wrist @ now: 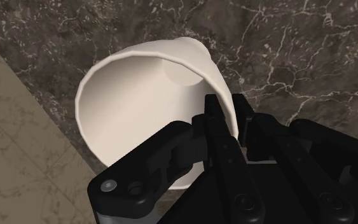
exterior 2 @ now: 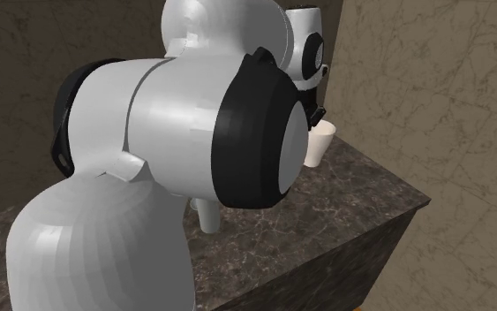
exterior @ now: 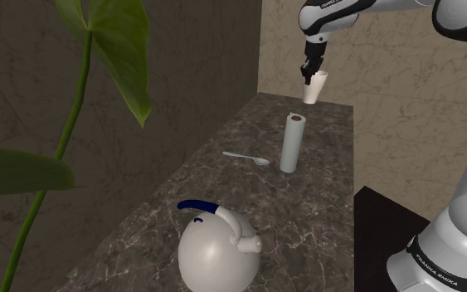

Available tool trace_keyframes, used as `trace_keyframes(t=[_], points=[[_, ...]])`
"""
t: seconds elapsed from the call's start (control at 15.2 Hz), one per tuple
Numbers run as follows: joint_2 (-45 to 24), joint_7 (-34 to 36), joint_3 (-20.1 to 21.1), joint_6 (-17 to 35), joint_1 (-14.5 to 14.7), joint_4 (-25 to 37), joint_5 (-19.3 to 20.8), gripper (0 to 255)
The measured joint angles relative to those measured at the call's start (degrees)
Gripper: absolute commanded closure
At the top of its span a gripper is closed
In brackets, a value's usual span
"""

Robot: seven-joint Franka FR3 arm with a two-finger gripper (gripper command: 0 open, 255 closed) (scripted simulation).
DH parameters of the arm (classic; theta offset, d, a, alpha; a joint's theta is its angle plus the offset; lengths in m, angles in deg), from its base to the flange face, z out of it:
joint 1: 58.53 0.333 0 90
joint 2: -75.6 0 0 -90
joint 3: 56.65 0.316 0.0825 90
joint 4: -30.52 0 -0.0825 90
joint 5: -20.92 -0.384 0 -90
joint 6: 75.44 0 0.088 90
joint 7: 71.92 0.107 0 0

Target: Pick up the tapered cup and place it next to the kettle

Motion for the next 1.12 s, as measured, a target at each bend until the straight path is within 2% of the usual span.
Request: trace_keyframes(t=[1.12], points=[[-0.91, -1.11, -0.17, -13.54, -0.47, 14.47, -0.5, 255]])
